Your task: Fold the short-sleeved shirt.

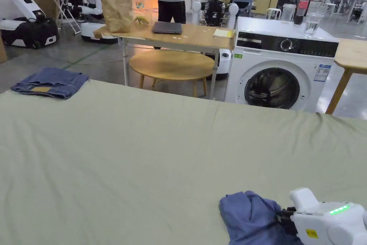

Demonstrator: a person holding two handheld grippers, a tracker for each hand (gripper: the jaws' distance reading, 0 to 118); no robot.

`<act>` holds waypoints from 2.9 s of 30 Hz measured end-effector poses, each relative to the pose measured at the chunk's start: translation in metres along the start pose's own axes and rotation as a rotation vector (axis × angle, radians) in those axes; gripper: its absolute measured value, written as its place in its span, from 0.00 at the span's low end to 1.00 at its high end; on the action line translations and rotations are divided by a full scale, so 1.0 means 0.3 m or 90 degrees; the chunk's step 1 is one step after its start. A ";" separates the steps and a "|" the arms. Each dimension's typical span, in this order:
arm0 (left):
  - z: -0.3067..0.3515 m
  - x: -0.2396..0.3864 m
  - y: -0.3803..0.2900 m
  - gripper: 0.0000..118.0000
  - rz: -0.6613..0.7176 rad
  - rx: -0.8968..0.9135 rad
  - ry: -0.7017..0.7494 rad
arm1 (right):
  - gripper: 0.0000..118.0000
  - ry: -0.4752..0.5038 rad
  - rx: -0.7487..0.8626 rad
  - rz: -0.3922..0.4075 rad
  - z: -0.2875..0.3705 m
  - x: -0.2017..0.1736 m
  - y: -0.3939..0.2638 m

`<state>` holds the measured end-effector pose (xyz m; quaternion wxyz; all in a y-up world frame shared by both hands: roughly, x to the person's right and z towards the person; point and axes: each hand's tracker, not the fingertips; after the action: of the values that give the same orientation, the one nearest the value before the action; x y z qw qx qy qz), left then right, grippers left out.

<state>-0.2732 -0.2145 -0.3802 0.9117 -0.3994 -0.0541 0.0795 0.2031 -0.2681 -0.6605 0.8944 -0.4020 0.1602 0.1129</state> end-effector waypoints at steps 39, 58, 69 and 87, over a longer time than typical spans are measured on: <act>0.684 0.418 1.556 0.01 -0.165 0.515 0.157 | 0.01 -0.278 0.579 -0.113 1.759 0.144 0.811; 0.144 0.325 1.297 0.01 -0.161 0.400 0.153 | 0.01 -0.293 0.472 -0.133 1.264 0.232 0.627; 0.341 0.233 0.890 0.01 -0.191 0.380 0.083 | 0.01 -0.289 0.460 -0.080 1.437 0.027 0.232; 0.172 -0.092 -0.268 0.51 -0.064 -0.001 0.015 | 0.23 -0.160 0.058 -0.243 1.024 -0.404 -1.034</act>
<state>-0.3003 -0.2364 -0.2870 0.9148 -0.3979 -0.0632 0.0287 0.2538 -0.2470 -0.2109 0.9296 -0.3672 -0.0262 -0.0163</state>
